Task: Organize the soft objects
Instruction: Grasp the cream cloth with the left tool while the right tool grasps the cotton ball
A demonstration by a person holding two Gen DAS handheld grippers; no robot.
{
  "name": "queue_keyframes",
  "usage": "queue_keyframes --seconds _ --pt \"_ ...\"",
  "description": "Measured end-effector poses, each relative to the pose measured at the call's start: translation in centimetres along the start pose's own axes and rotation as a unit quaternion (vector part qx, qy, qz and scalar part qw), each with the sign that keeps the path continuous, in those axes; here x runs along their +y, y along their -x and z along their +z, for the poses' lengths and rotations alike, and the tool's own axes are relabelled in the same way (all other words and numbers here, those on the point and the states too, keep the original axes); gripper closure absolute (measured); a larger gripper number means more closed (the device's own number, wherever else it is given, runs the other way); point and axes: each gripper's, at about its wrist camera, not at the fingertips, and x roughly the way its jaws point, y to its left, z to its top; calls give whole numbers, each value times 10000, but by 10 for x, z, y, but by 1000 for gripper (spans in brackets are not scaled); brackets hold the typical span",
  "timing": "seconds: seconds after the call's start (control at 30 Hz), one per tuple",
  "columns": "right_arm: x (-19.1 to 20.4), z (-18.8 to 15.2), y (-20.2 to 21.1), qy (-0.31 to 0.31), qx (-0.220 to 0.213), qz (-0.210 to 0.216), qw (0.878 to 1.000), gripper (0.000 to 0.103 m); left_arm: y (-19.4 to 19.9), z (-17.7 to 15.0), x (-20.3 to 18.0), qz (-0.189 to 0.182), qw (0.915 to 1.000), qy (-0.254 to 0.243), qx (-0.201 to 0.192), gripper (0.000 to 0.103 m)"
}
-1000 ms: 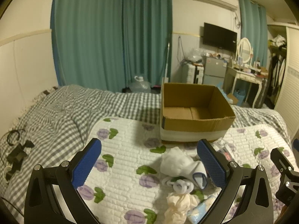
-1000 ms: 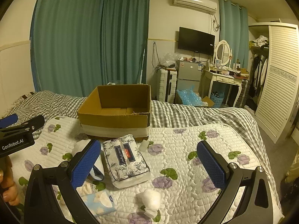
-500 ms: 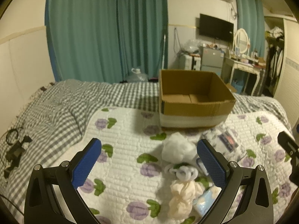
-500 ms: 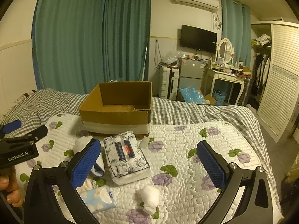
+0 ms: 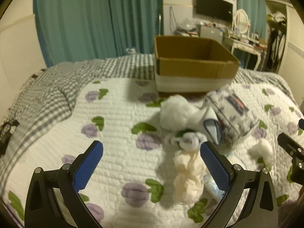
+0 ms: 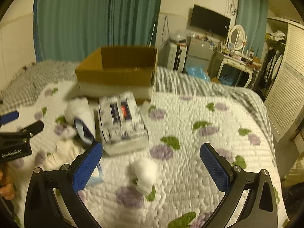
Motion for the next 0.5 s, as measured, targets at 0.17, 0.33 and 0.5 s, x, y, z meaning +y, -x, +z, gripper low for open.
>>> queue_keyframes --seconds 0.17,0.33,0.5 --pt "-2 -9 -15 21 319 -60 9995 0 -14 -10 -9 -198 9994 -90 275 0" --pt "-1 -17 -36 106 768 -118 9969 0 -31 -20 -17 -287 9980 -194 529 0" --pt "-7 -23 -52 -1 1064 -86 9943 0 -52 -31 -23 -156 9961 -292 812 0"
